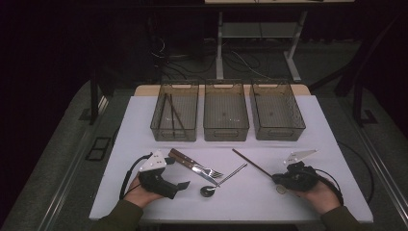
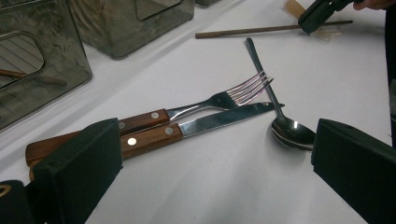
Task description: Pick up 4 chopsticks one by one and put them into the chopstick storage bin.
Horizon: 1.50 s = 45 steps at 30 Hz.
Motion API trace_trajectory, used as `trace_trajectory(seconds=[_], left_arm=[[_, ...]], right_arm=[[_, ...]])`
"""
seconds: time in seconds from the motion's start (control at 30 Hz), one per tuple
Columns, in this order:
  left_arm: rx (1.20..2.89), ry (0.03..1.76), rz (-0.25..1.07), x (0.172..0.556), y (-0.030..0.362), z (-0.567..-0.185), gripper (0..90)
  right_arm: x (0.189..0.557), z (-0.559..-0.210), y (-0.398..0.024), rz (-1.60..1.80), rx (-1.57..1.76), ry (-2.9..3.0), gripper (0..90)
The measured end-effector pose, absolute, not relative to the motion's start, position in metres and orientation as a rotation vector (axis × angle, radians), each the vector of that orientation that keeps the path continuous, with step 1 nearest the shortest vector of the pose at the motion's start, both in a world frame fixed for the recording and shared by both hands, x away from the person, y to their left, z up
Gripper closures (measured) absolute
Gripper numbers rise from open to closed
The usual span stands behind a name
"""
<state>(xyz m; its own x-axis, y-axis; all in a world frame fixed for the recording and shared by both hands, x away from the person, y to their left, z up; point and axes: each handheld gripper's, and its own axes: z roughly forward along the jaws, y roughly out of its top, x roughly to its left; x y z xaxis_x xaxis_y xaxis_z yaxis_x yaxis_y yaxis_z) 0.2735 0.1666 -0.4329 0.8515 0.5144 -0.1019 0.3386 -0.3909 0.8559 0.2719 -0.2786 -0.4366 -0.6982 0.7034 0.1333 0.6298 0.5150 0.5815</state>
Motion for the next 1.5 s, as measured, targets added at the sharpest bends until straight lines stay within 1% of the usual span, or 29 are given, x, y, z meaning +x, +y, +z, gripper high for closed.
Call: trace_trajectory(seconds=[0.37,0.77,1.5], left_arm=[[2.014,0.625,0.22,0.274,0.167,-0.433,0.7],[2.017,0.626,0.214,0.274,0.166,-0.433,0.7],[2.018,0.627,0.212,0.275,0.167,-0.433,0.6]], right_arm=[[0.272,-0.427,-0.288,1.014,1.155,2.591,85.4],[0.274,-0.415,-0.288,1.141,1.115,2.605,85.4],[0.292,-0.396,-0.256,1.244,1.021,2.621,85.3]])
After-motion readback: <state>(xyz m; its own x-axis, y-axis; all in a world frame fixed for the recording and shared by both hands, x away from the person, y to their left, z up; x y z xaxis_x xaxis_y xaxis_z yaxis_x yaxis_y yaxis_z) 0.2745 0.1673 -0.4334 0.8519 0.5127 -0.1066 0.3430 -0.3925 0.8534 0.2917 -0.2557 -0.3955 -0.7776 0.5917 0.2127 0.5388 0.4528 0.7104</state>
